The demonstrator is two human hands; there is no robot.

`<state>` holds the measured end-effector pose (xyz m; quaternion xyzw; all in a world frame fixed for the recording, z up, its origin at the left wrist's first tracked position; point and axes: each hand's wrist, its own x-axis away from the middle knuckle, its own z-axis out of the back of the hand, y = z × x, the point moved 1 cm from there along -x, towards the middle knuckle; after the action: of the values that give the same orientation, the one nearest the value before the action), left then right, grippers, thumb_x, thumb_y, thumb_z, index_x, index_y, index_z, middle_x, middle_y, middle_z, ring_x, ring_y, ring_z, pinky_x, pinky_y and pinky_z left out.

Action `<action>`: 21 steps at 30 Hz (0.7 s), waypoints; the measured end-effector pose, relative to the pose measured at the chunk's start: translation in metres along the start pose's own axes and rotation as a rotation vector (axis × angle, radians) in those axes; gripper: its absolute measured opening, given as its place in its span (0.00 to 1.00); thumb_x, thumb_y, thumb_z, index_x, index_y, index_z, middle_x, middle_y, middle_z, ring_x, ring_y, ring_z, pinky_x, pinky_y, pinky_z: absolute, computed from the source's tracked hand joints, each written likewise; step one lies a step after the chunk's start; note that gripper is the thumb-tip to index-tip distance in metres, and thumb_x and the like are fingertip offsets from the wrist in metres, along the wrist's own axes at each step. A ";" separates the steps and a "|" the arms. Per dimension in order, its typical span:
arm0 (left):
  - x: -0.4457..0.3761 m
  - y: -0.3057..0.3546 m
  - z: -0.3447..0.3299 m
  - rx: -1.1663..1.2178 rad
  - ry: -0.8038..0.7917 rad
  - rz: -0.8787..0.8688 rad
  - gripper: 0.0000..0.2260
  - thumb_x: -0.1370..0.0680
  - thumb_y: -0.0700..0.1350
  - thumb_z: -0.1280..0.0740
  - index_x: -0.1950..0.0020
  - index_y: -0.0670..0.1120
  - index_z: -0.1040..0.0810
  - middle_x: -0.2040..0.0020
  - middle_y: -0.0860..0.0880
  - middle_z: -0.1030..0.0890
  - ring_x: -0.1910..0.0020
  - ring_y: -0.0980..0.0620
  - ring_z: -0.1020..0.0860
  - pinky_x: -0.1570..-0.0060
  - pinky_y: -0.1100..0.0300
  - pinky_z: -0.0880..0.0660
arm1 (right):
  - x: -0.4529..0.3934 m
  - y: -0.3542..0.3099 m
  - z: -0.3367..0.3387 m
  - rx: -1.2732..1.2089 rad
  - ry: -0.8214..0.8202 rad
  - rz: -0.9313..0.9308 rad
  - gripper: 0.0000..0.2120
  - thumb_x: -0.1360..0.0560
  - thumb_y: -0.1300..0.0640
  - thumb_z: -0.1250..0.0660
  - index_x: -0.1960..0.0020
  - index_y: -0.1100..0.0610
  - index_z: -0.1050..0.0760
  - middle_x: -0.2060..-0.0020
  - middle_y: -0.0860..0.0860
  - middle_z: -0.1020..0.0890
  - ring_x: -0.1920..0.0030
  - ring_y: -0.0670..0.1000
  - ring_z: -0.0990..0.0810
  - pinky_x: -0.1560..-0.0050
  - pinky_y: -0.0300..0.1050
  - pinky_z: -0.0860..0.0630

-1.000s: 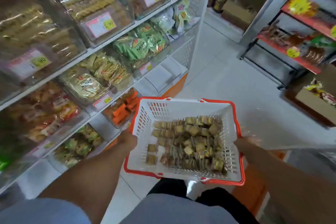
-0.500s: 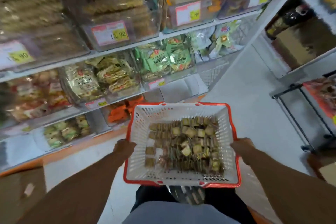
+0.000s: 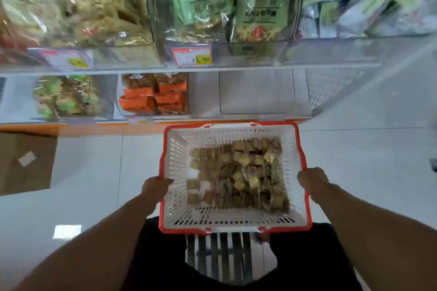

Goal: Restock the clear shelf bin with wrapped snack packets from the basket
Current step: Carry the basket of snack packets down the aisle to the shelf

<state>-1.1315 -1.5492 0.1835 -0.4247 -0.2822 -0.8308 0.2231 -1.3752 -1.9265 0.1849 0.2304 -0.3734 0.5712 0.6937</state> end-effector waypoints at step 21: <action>-0.248 -0.049 -0.127 0.003 0.161 0.008 0.18 0.22 0.41 0.33 0.36 0.31 0.24 0.55 0.40 0.22 0.58 0.40 0.22 0.52 0.49 0.22 | -0.197 -0.012 -0.175 0.026 -0.006 0.135 0.15 0.25 0.58 0.33 0.43 0.67 0.22 0.55 0.60 0.17 0.54 0.61 0.17 0.56 0.48 0.21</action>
<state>-1.1010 -1.5644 -0.0974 -0.3571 -0.2631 -0.8609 0.2491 -1.3329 -1.9204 -0.0753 0.2153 -0.3828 0.6206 0.6495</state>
